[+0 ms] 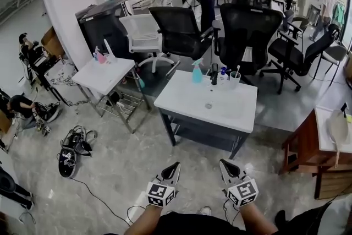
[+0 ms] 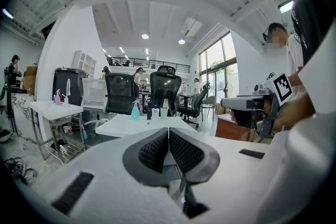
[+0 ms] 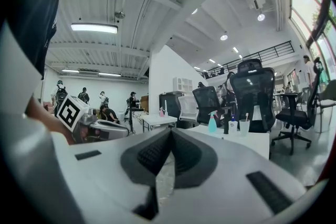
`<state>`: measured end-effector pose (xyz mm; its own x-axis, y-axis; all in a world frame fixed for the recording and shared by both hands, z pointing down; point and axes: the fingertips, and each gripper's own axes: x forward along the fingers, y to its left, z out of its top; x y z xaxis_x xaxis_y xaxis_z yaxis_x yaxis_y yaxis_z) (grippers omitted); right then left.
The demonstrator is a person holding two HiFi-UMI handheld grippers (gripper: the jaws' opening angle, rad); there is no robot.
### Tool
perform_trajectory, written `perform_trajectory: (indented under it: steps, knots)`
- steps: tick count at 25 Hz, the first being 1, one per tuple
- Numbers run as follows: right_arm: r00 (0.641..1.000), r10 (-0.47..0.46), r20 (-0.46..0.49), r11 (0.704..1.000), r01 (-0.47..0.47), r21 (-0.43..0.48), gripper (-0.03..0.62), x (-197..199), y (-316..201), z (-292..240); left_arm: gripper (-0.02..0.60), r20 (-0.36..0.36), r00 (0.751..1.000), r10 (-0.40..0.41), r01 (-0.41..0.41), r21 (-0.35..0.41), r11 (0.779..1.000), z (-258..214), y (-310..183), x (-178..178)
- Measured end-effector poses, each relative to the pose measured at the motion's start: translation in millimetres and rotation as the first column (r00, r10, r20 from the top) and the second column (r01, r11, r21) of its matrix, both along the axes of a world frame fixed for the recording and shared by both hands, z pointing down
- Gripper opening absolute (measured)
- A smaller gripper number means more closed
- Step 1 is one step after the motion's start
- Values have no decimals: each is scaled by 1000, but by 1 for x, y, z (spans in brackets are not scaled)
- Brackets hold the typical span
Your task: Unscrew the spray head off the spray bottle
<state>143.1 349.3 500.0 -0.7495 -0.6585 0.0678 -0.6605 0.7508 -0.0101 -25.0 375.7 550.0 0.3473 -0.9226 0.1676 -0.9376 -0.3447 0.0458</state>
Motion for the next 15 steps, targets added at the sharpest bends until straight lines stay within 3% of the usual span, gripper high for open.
perform_trajectory:
  steps: [8,15]
  knots:
    - [1000,-14,-14,999,14,-37,6,4,-26,17,17,2,1000,-7,7,-44,999,17,-19,3]
    - [999,18,-42,999,-20,-44,6,-17,-79,21,17,0,1000,24,-24,-35,999,20,-81,-21]
